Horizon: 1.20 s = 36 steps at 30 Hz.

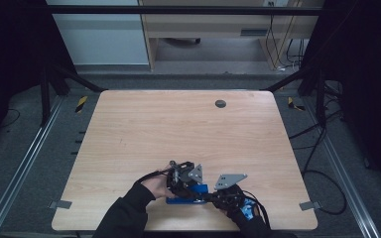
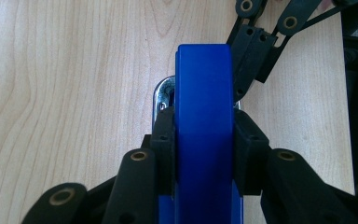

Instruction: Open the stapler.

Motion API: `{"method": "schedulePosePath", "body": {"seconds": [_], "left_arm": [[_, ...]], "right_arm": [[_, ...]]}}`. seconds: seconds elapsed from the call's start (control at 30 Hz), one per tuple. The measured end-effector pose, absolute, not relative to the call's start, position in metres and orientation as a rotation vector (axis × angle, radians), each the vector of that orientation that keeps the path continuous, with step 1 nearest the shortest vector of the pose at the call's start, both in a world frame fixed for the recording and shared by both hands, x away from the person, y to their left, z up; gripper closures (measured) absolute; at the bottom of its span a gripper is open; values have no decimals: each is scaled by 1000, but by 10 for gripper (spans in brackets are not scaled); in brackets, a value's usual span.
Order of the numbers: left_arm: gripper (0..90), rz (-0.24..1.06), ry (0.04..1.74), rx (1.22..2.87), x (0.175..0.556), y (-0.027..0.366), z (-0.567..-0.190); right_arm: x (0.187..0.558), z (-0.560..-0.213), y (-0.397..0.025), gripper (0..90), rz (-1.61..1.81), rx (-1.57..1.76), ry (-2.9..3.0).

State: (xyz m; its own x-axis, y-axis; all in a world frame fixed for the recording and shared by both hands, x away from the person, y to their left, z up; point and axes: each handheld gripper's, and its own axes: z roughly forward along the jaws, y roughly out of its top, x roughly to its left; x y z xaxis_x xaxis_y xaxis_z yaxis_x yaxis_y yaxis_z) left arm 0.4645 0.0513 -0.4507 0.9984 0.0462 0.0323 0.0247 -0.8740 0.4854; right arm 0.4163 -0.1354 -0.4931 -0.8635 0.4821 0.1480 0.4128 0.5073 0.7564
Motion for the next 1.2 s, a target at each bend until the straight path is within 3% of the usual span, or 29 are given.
{"method": "schedulePosePath", "body": {"seconds": [0.37,0.7,1.2], "left_arm": [[656,57,42,2627,465,54,-454],[648,53,43,2719,468,45,-449],[659,126,65,2619,457,54,-452]], "right_arm": [[417,-493,-134,900,1294,784,2662],[416,-491,-135,900,1265,774,2658],[415,-493,-132,900,1289,784,2650]]}}
